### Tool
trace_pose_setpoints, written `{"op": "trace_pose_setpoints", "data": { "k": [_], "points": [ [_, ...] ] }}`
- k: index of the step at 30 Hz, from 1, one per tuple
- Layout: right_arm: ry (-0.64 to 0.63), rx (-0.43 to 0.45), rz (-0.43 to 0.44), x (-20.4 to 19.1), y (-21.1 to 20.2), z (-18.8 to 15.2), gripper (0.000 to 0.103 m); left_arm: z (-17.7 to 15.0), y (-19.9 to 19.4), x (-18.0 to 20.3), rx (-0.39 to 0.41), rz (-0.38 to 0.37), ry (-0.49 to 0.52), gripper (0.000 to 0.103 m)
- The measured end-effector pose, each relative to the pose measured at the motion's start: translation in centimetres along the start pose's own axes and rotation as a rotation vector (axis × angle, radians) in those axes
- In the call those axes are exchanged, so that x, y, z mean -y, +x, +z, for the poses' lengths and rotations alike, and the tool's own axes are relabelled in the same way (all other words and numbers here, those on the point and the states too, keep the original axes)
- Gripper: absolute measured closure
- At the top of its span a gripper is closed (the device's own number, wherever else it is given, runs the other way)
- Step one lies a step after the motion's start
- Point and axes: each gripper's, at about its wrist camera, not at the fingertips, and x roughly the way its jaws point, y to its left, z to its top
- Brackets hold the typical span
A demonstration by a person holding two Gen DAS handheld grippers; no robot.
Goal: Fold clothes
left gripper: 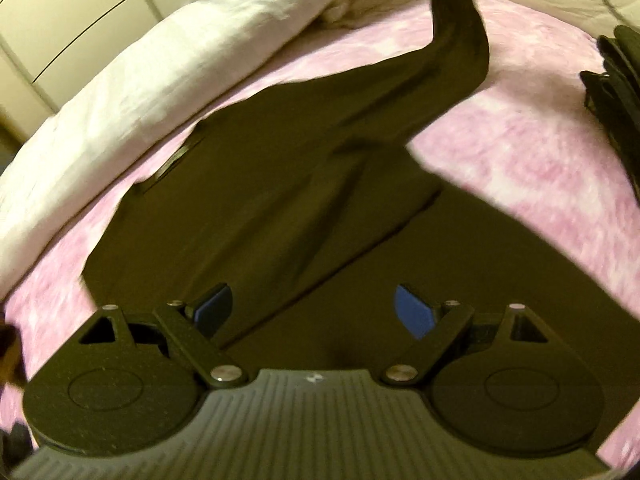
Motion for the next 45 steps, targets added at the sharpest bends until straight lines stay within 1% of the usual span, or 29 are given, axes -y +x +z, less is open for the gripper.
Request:
{"op": "trace_pose_setpoints", "data": {
  "k": [2,3,4,6,7,9,12,14,16,19,20,22,23,25,26,28,29,30,31,32,34,36,40,43,45],
  "points": [
    [-0.123,0.043,0.098,-9.6,-0.2,-0.7,0.096,-2.8,-1.0,-2.6,-0.008,0.011,-0.024,0.017],
    [-0.181,0.053,0.154,-14.4,-0.1,-1.6,0.096,-4.3,-1.5,-3.9,-0.016,0.015,-0.038,0.017],
    [-0.234,0.043,0.209,-18.9,0.5,-3.2,0.096,-6.1,-1.9,-5.4,-0.024,0.019,-0.052,0.017],
    [-0.326,-0.011,0.315,-27.2,2.5,-7.2,0.096,-9.5,-2.8,-8.2,-0.042,0.036,-0.074,0.017],
    [-0.364,-0.050,0.352,-30.9,3.7,-9.4,0.096,-11.2,-3.3,-9.7,-0.047,0.045,-0.088,0.017],
    [-0.404,-0.155,0.369,-36.4,6.8,-13.7,0.096,-14.2,-4.3,-12.4,-0.051,0.057,-0.118,0.017],
    [-0.395,-0.269,0.328,-40.7,10.1,-17.6,0.096,-18.3,-5.1,-16.0,-0.064,0.068,-0.158,0.017],
    [-0.391,-0.279,0.291,-41.9,10.5,-18.0,0.096,-20.4,-5.2,-18.0,-0.073,0.067,-0.183,0.017],
    [-0.361,-0.252,0.246,-42.6,10.6,-16.9,0.096,-21.8,-5.3,-19.7,-0.074,0.065,-0.203,0.017],
    [-0.286,-0.097,0.180,-43.4,9.2,-13.7,0.096,-23.0,-5.5,-21.9,-0.056,0.059,-0.224,0.017],
    [-0.270,-0.057,0.178,-44.0,8.6,-13.2,0.096,-23.1,-5.5,-22.5,-0.049,0.057,-0.225,0.017],
    [-0.274,-0.029,0.216,-46.0,7.9,-13.3,0.096,-23.2,-5.1,-23.5,-0.042,0.056,-0.219,0.017],
    [-0.290,-0.032,0.239,-47.1,8.0,-13.9,0.096,-23.2,-4.9,-23.8,-0.040,0.057,-0.217,0.017],
    [-0.367,-0.098,0.295,-49.5,9.4,-16.2,0.096,-23.1,-4.5,-24.5,-0.040,0.055,-0.213,0.017],
    [-0.398,-0.150,0.315,-50.4,10.4,-17.3,0.096,-23.0,-4.3,-24.8,-0.037,0.055,-0.211,0.017],
    [-0.431,-0.240,0.332,-51.3,11.8,-18.5,0.094,-22.6,-3.8,-25.3,-0.026,0.055,-0.198,0.017],
    [-0.442,-0.251,0.329,-51.3,11.7,-18.8,0.086,-22.4,-3.5,-25.4,-0.020,0.054,-0.188,0.017],
    [-0.446,-0.243,0.328,-51.0,11.3,-18.9,0.080,-22.0,-3.2,-25.5,-0.015,0.054,-0.176,0.017],
    [-0.444,-0.235,0.329,-50.7,10.7,-18.9,0.071,-21.6,-2.9,-25.5,-0.008,0.054,-0.162,0.017],
    [-0.431,-0.232,0.334,-49.9,10.1,-18.7,0.066,-20.9,-2.6,-25.4,-0.001,0.053,-0.147,0.017],
    [-0.411,-0.231,0.334,-48.3,8.8,-18.7,0.063,-19.5,-1.9,-25.3,0.014,0.048,-0.115,0.017],
    [-0.409,-0.238,0.309,-46.1,7.8,-18.6,0.062,-17.8,-1.0,-25.0,0.033,0.041,-0.079,0.017],
    [-0.339,-0.281,0.191,-39.0,6.5,-18.4,0.061,-13.2,1.4,-23.8,0.087,0.015,0.017,0.017],
    [-0.261,-0.280,0.058,-32.9,6.6,-17.4,0.061,-8.8,3.4,-22.0,0.129,-0.018,0.095,0.017],
    [-0.173,-0.266,-0.038,-28.3,7.0,-16.3,0.061,-5.8,4.7,-20.7,0.156,-0.041,0.146,0.017]
  ]
}}
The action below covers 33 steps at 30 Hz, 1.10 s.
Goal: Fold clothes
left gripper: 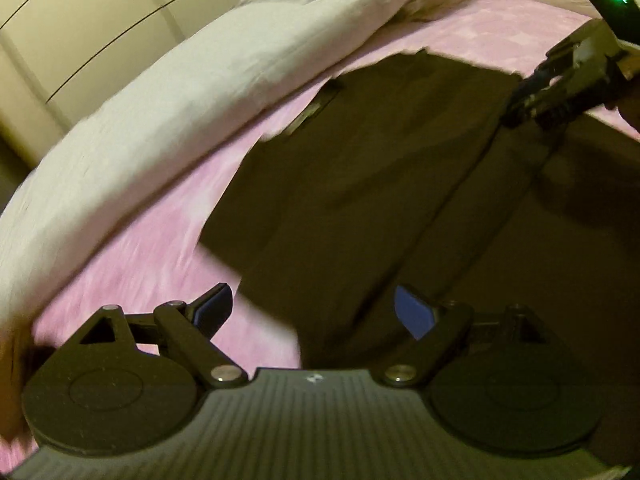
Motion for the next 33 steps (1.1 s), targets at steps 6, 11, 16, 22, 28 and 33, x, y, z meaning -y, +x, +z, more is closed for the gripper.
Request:
{"op": "trace_pose_setpoints", "data": {
  "k": [6,11,16,22,28,33],
  "points": [
    [0.268,0.002,-0.046,10.5,1.5,0.0,0.061,10.1,5.9,3.5,0.051,-0.125,0.081,0.023],
    [0.414,0.022,0.098,15.3,2.8,-0.8,0.061,17.9,11.9,6.7,0.063,-0.199,0.114,0.042],
    [0.479,0.035,0.231,18.1,4.9,-1.0,0.061,23.4,17.4,9.4,0.049,-0.276,0.186,0.082],
    [0.495,0.015,0.321,21.0,6.9,-1.4,0.061,26.8,23.0,10.9,0.004,-0.330,0.201,0.082],
    [0.482,-0.019,0.405,21.0,8.3,-1.4,0.061,28.1,25.9,11.5,-0.045,-0.383,0.188,0.091],
    [0.436,-0.033,0.389,20.5,8.3,-2.0,0.097,29.2,27.3,9.5,-0.019,-0.315,0.046,0.103]
  ]
}}
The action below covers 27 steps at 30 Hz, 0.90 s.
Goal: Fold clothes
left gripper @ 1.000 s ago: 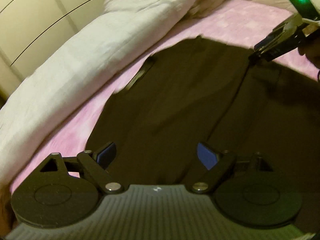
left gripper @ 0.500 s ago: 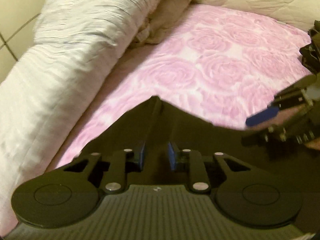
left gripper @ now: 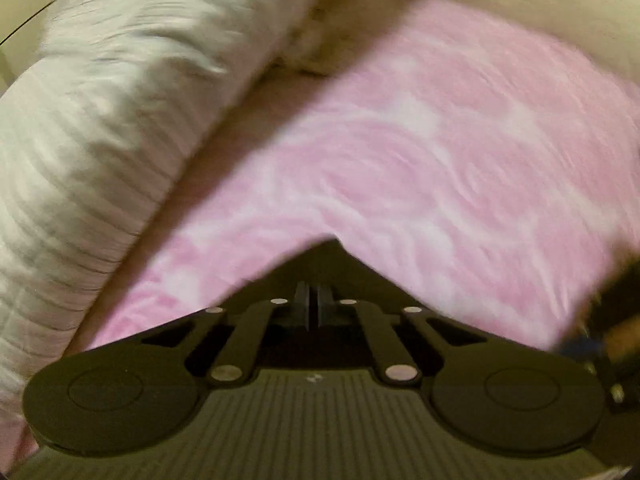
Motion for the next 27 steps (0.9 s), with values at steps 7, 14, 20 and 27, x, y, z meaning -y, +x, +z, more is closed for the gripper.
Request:
{"op": "trace_pose_setpoints", "data": {
  "k": [7,14,20,27],
  "points": [
    [0.022,0.010,0.002,0.3,-0.8,-1.5,0.097,0.4,-0.8,-0.6,0.040,-0.021,0.001,0.100],
    [0.025,0.021,-0.013,0.1,-0.7,-1.5,0.097,0.7,1.7,1.4,-0.018,-0.083,0.109,0.095],
    [0.034,0.049,-0.027,0.2,-1.0,-1.9,0.097,1.9,3.9,0.3,-0.007,0.025,0.084,0.103],
    [0.066,0.048,-0.011,0.9,-0.9,-1.5,0.097,0.0,-1.8,-0.8,0.078,0.064,0.056,0.095]
  ]
}}
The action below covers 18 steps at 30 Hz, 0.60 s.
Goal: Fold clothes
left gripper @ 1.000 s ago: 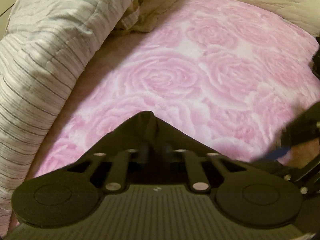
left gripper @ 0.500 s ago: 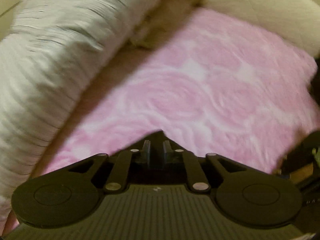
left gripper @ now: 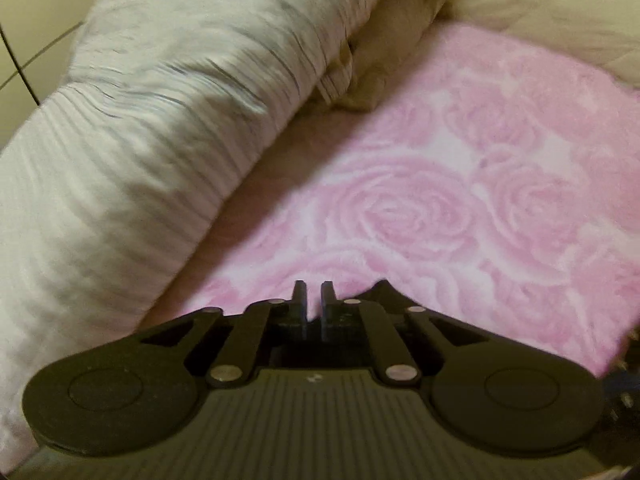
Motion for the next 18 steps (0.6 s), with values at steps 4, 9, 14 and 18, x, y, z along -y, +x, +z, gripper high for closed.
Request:
{"op": "trace_pose_setpoints", "data": {
  "k": [4,9,14,18],
  "points": [
    [0.051,-0.001,-0.004,0.4,-0.4,0.2,0.097,-5.3,-5.3,0.3,-0.045,0.024,-0.032,0.088],
    [0.089,0.017,-0.035,0.5,-2.2,0.0,0.096,-16.0,-12.2,1.0,-0.212,0.129,-0.123,0.087],
    [-0.124,0.094,-0.165,-4.7,-4.2,0.6,0.095,-24.7,-17.6,2.7,-0.331,0.185,-0.274,0.087],
    [-0.254,0.072,-0.077,-10.2,-1.4,0.1,0.095,-27.9,-18.4,3.9,-0.313,0.197,-0.294,0.087]
  ]
}}
